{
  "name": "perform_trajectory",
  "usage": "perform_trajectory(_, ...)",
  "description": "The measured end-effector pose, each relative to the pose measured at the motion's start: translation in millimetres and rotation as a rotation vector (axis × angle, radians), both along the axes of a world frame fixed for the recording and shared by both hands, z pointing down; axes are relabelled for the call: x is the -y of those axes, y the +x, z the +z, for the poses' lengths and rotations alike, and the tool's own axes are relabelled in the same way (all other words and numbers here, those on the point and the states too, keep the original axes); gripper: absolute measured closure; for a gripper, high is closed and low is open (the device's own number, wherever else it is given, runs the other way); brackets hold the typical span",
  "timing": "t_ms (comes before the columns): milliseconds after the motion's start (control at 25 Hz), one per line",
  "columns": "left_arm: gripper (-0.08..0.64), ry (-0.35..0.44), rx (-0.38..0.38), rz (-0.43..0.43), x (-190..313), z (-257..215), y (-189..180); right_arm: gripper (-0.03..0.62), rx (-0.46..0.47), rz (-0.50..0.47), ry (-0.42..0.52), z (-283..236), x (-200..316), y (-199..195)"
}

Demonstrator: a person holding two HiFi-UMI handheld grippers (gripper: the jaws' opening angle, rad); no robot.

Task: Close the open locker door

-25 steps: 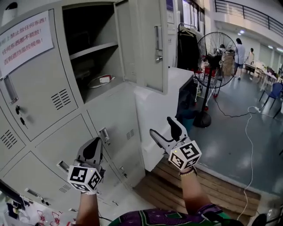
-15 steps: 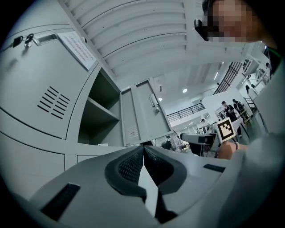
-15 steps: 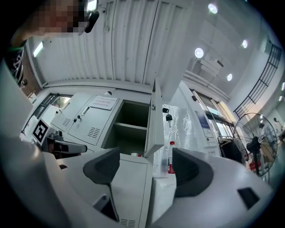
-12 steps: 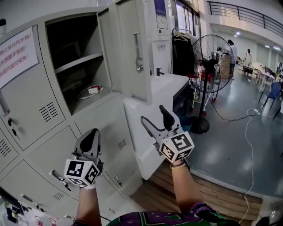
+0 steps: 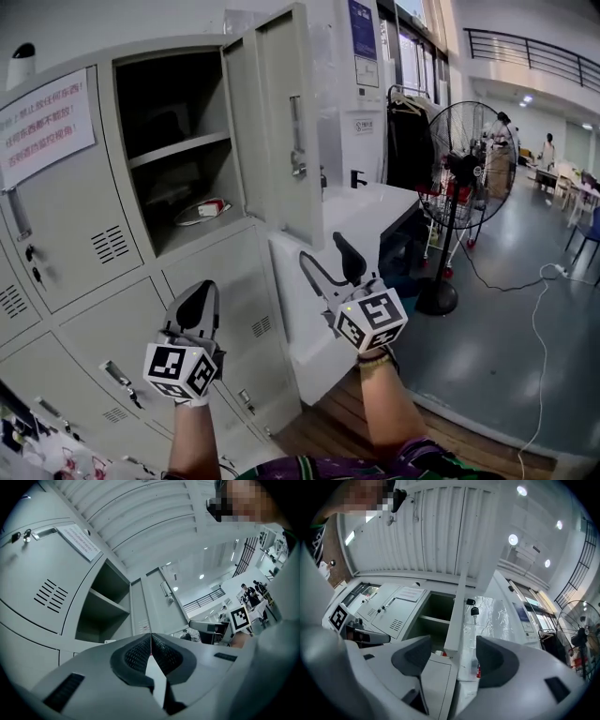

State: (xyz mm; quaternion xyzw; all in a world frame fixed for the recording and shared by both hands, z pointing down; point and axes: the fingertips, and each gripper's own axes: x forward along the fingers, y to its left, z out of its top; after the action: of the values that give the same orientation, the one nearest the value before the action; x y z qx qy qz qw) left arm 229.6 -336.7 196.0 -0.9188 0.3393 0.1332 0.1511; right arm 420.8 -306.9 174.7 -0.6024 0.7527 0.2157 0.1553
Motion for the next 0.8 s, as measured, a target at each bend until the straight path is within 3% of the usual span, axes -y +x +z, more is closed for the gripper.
perform_trajectory(200,0.537,-0.008,0.005,-0.034,-4,6,2,0.346,-0.01,-0.057,0.021,-3,0,0)
perform_trajectory(400,0.537,-0.007,0.031,-0.059,-10,14,2,0.488,0.011,-0.082,0.036,-1,4,-4)
perform_trajectory(800,0.537,-0.029,0.051,-0.122,-14,26,-15,0.5,0.021,-0.111,0.07,-2,2,-12)
